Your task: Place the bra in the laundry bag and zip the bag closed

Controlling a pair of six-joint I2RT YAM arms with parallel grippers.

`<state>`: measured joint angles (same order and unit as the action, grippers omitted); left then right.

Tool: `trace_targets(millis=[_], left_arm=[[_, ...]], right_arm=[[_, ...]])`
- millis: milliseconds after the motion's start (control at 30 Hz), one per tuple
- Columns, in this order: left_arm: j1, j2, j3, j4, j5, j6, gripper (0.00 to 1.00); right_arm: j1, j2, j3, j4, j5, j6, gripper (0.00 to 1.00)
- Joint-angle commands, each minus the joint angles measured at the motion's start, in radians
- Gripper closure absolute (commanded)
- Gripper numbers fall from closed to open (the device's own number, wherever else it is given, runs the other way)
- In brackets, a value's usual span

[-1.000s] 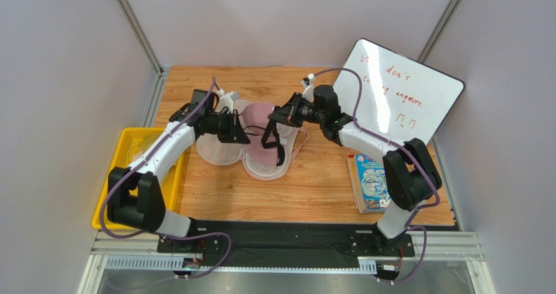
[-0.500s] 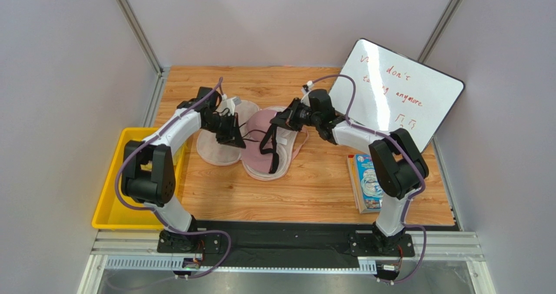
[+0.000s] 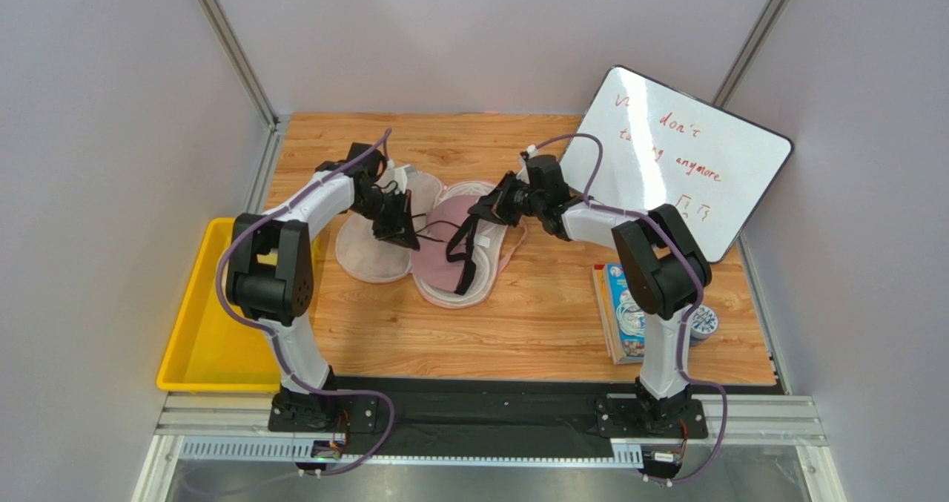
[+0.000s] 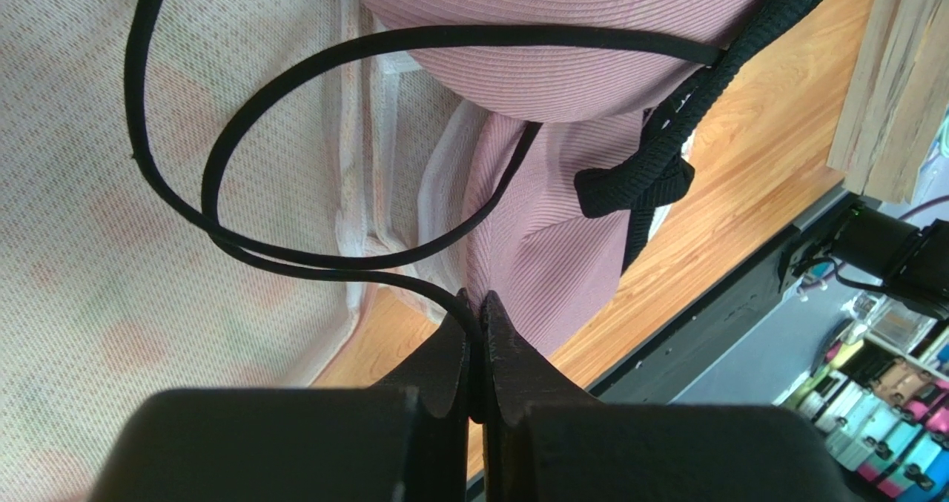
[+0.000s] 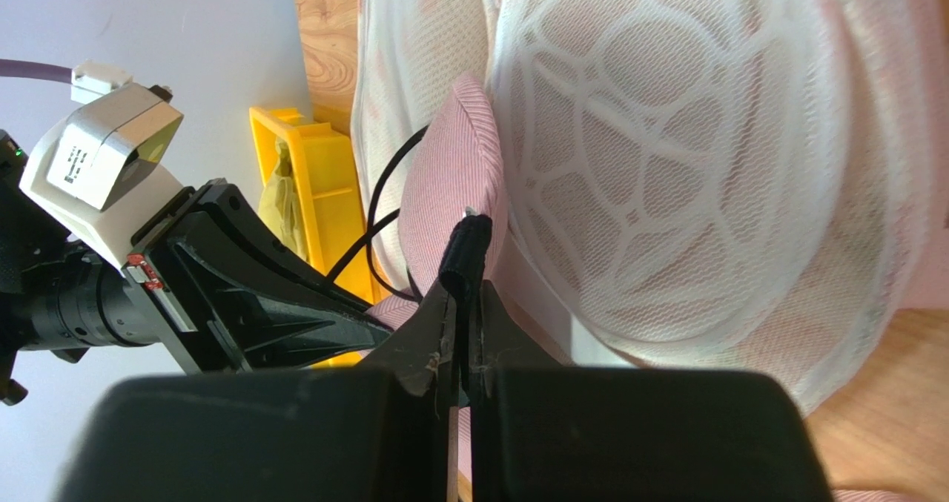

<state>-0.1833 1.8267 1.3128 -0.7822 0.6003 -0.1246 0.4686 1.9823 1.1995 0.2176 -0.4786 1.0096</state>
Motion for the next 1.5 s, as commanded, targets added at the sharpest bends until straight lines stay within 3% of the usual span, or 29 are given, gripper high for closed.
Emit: trace_targets(millis=[0,1133,1467], left_arm=[[0.004,0.013,0.063,-0.006,-0.011,0.011,1.00],[0.004,0.135,0.097,-0.028,-0.057,0.002,1.00],[0.004,0.126,0.071,-0.009,0.007,-0.010,1.00]], right_arm=[[-0.019,0.023,0.058,-0.011,-0.023,-0.029,1.00],[-0.073,0.127,0.181,-0.188,0.011,-0.137,0.94],[-0.073,0.164,0.262,-0.283,0.009,-0.175,0.92]])
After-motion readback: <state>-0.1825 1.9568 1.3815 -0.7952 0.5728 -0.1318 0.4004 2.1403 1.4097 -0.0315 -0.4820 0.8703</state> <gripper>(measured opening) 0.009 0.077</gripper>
